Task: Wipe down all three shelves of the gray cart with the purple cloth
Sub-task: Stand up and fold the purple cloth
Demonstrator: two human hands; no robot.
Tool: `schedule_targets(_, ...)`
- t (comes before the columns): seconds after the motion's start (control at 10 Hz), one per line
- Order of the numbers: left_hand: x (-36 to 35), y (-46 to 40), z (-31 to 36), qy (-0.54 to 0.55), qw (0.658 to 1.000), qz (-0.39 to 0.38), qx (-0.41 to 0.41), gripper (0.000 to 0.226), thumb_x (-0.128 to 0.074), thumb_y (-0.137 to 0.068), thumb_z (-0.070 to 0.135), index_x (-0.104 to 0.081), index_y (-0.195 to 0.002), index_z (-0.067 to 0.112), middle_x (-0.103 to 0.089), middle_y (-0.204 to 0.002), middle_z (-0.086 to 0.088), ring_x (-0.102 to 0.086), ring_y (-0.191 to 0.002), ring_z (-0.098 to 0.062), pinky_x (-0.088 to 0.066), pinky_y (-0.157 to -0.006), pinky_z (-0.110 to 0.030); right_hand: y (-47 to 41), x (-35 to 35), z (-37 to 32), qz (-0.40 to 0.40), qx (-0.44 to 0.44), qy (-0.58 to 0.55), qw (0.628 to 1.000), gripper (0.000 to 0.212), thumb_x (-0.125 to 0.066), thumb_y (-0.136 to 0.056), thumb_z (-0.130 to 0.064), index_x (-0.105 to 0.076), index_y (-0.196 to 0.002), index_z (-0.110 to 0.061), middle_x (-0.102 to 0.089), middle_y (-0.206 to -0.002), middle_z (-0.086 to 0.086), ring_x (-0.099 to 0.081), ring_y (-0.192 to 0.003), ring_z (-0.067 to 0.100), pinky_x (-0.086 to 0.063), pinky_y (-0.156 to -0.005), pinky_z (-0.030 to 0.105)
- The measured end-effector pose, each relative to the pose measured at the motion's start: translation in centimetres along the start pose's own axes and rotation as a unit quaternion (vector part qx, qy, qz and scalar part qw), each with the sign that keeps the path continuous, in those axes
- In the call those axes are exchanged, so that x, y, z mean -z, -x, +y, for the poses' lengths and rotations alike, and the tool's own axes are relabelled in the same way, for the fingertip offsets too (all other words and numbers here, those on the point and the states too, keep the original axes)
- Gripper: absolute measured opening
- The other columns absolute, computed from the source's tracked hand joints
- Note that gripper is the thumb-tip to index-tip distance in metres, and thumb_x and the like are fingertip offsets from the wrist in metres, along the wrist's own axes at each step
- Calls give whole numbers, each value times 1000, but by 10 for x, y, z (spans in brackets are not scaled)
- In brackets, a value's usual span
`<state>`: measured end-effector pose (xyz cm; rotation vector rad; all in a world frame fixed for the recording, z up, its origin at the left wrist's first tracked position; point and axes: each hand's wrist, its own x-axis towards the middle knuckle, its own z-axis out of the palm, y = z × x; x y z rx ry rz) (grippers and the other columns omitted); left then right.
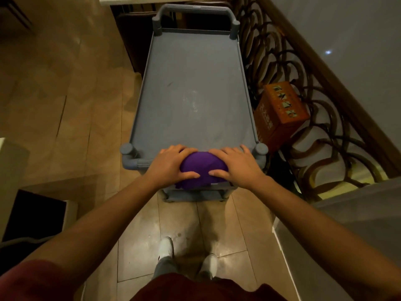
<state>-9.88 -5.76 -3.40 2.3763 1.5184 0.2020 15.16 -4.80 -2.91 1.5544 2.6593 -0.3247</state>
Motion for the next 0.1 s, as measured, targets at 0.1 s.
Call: schedule_targets(0.1,12,-7,3,14,1000,14,-10,91,-60,-73,80,-43,-145,27,-47,-147,-7,-47,-132,-29,-39,-105,-47,-4,13,-7,-12,-17,-38,999,78,-38,-88,-80,-34,-151,-35,-52,-146,1,-48,-134,26,-25,-116,56)
